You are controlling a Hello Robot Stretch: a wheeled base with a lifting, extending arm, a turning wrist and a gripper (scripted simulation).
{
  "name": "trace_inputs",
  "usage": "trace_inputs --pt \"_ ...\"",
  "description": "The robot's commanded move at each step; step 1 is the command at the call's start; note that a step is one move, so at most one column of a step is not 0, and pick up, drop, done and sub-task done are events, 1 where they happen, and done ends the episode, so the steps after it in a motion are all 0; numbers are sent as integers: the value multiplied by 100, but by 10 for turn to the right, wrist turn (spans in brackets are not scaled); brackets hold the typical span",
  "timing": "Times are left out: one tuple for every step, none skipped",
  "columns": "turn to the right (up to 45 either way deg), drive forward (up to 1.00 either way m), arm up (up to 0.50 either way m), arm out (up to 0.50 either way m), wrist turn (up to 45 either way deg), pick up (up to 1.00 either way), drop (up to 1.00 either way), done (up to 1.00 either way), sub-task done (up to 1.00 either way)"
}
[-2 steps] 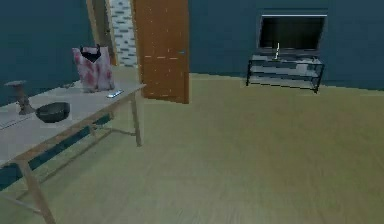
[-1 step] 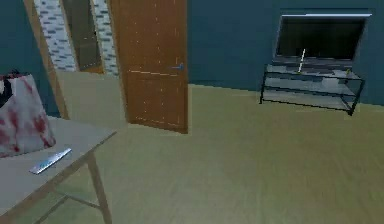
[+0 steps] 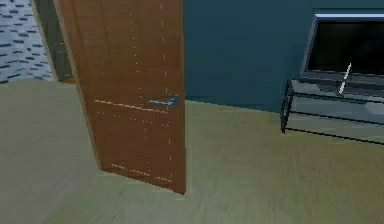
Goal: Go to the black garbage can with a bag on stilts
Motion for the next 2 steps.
trace_inputs --pt "30 0 0 0 0 0 0 0 0" --pt "0 15 0 0 0 0 0 0 0"
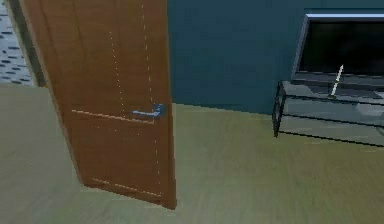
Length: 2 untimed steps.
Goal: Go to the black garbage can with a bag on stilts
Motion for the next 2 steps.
trace_inputs --pt "-120 0 0 0 0 0 0 0 0" --pt "0 10 0 0 0 0 0 0 0"
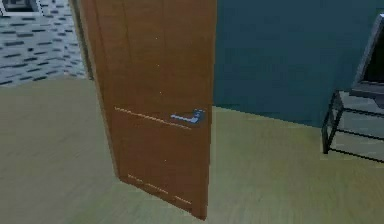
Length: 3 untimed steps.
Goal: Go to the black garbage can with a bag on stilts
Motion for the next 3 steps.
trace_inputs --pt "-360 0 0 0 0 0 0 0 0" --pt "0 100 0 0 0 0 0 0 0" --pt "-90 0 0 0 0 0 0 0 0"
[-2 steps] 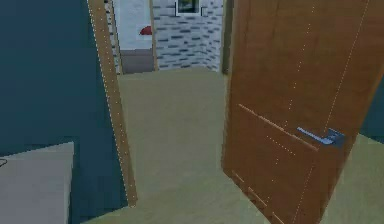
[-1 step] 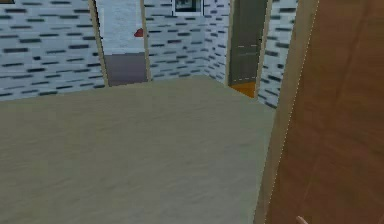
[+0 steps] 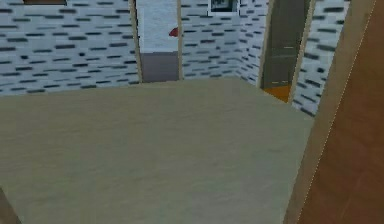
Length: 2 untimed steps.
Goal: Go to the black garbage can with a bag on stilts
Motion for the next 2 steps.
trace_inputs --pt "0 15 0 0 0 0 0 0 0" --pt "-150 0 0 0 0 0 0 0 0"
